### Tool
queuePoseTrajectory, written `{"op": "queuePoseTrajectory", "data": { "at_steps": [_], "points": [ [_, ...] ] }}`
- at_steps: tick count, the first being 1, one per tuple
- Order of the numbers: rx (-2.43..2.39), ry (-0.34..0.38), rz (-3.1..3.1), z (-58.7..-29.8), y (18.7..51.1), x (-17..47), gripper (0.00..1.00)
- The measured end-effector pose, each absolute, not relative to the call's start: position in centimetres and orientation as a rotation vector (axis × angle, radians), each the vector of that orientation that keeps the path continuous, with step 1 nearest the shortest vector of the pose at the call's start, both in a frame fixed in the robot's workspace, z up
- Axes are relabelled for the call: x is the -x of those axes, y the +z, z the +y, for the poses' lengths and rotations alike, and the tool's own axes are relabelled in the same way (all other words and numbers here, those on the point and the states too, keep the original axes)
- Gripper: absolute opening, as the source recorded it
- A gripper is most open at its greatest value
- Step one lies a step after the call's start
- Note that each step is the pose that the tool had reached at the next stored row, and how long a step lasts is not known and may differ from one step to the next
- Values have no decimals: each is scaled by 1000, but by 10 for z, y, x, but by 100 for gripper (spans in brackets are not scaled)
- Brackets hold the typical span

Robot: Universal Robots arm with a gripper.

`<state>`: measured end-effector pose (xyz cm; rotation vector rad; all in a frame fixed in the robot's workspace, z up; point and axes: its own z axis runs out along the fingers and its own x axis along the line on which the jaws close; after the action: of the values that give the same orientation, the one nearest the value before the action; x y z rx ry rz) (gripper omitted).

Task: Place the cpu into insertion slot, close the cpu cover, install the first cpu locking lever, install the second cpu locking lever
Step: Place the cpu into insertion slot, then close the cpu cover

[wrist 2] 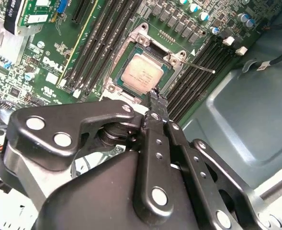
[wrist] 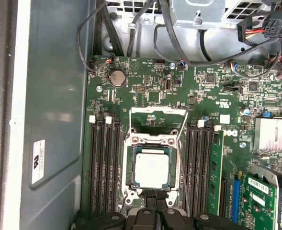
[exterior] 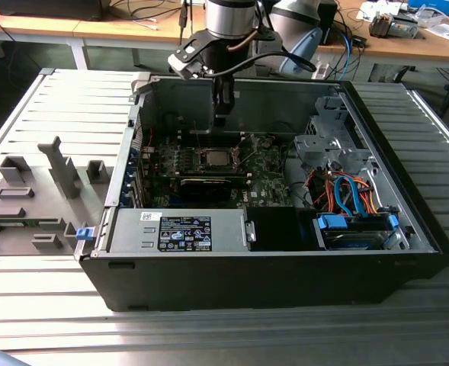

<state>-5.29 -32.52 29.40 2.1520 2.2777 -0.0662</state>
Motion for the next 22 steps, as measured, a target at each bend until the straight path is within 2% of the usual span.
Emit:
{"op": "queuePoseTrajectory", "data": {
  "at_steps": [12, 22],
  "points": [
    [-2152, -66, 2278, -325, 317, 53, 11],
    [-2152, -66, 2278, -325, 317, 53, 11]
  ]
}}
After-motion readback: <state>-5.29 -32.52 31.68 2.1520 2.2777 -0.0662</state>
